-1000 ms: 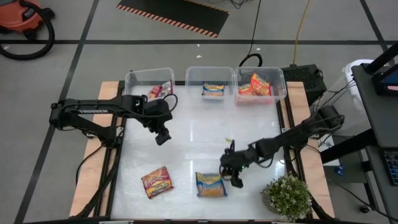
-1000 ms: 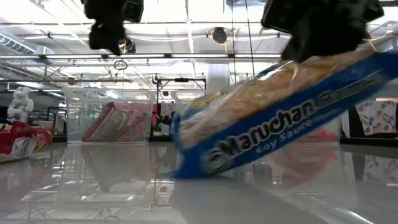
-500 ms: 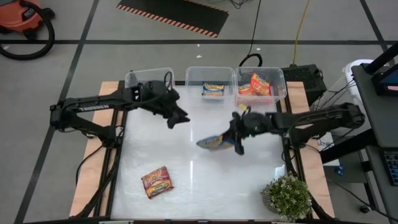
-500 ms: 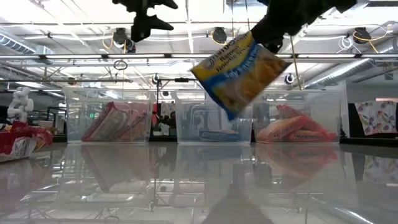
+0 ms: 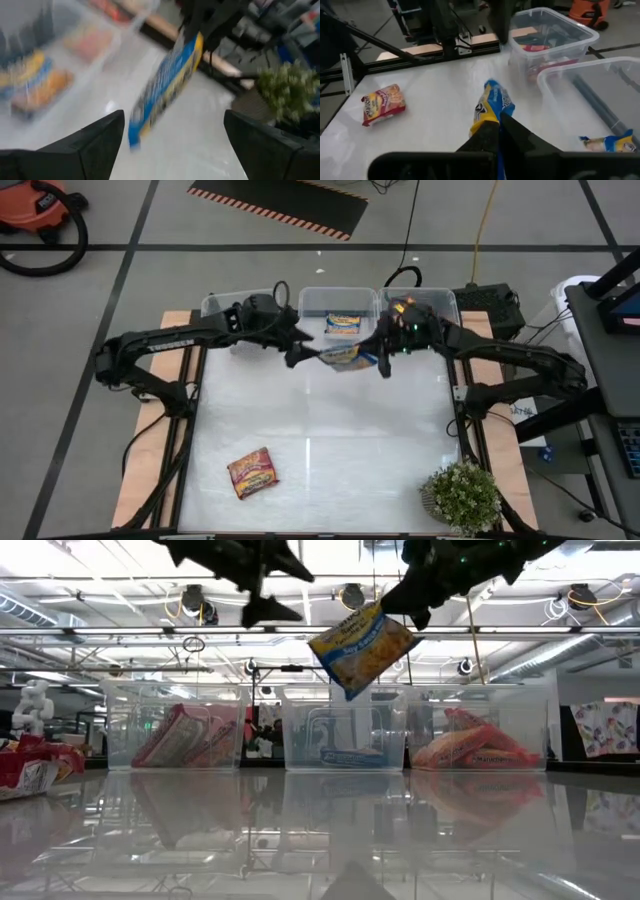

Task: Sort Maruchan noodles
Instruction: Put the blue noodle pack into the middle transparent bin

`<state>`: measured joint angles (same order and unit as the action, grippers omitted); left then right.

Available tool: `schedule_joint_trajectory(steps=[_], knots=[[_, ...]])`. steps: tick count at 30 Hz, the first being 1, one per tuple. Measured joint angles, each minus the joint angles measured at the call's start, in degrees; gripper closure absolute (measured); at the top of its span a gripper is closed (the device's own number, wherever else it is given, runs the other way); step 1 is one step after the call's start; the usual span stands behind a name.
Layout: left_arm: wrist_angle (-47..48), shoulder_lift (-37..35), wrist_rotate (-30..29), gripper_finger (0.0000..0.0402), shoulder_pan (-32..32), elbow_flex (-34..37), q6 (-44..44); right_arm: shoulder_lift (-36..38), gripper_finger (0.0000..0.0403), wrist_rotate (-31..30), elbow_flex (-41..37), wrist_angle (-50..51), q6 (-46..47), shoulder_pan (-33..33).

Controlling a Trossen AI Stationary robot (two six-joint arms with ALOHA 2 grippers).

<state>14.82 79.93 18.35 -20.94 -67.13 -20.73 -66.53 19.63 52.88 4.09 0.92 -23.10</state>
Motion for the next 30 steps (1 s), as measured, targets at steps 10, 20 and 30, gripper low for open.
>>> schedule_joint_trajectory(steps=[10,20,30], knots=[[-10.4,7.2,1.9,0.0055,-1.8,-0.1,6.1,-1.4,0.0403,12.2,2.1,-0.4,-5.2,-9.7],[-19.3,14.3,4.7,0.0081,-0.3,-0.1,6.8,-1.5,0.0403,15.2,2.1,-4.7,-3.3,-11.8],[-19.6,15.7,-0.8,0.0136,0.4,-0.1,5.1,-1.5,0.0403,15.4,2.1,-5.1,-2.4,-11.8]])
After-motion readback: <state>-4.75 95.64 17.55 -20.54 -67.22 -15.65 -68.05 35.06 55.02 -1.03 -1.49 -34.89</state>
